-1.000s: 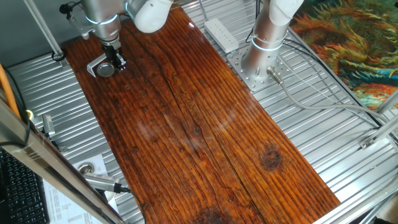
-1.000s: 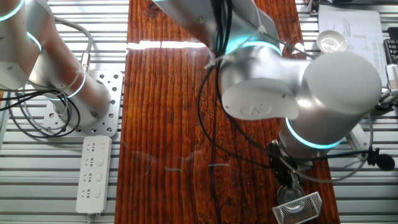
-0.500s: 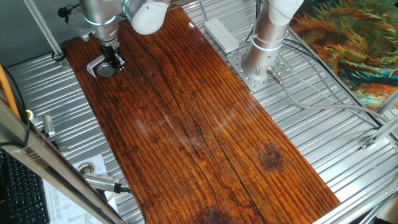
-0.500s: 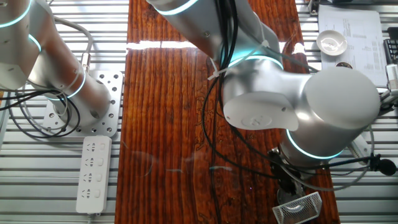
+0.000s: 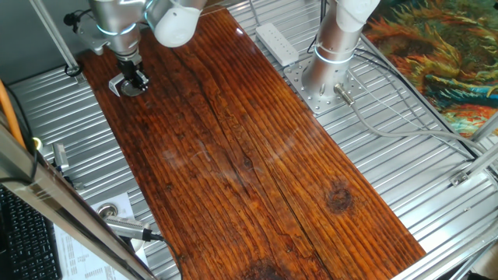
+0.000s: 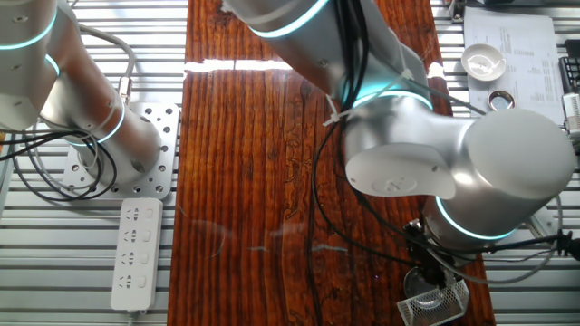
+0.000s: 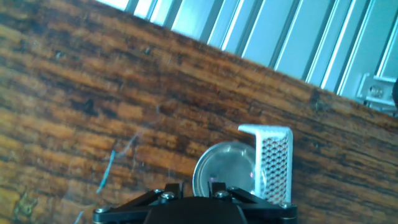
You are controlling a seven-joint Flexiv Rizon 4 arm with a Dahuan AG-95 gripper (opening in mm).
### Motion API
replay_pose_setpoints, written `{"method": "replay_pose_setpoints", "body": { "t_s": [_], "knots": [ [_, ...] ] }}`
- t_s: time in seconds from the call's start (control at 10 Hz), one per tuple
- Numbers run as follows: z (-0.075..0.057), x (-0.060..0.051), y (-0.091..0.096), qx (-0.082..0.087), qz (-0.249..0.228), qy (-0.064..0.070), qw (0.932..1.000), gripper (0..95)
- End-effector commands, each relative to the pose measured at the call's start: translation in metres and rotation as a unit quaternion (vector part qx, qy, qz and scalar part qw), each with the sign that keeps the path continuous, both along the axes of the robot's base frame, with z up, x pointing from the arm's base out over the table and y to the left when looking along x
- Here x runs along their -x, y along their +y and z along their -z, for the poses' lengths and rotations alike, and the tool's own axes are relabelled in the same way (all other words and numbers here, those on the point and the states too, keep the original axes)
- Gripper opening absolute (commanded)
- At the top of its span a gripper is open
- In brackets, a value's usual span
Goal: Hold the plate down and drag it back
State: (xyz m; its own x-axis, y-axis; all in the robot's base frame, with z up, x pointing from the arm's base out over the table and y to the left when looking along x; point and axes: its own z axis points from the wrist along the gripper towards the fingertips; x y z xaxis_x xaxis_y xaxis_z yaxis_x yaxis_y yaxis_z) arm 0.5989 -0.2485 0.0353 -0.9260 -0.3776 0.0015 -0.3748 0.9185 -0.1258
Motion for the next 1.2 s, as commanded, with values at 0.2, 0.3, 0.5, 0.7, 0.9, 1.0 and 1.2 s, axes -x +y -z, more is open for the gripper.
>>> {"method": "replay_pose_setpoints", "body": {
  "t_s": [0.2, 0.3, 0.5, 0.7, 0.9, 1.0, 1.2],
  "knots": [
    [0.005, 0.001, 0.000, 0.001, -0.005, 0.001, 1.0000, 19.0],
    [0.007, 0.001, 0.000, 0.002, -0.006, 0.001, 1.0000, 19.0],
    [0.010, 0.001, 0.000, 0.002, -0.006, -0.001, 1.0000, 19.0],
    [0.009, 0.001, -0.001, 0.002, -0.005, -0.003, 1.0000, 19.0],
    [0.011, 0.000, -0.002, 0.003, -0.006, -0.002, 1.0000, 19.0],
    [0.011, 0.000, -0.002, 0.002, -0.007, -0.003, 1.0000, 19.0],
    [0.012, 0.000, -0.002, 0.002, -0.007, -0.003, 1.0000, 19.0]
  ]
}}
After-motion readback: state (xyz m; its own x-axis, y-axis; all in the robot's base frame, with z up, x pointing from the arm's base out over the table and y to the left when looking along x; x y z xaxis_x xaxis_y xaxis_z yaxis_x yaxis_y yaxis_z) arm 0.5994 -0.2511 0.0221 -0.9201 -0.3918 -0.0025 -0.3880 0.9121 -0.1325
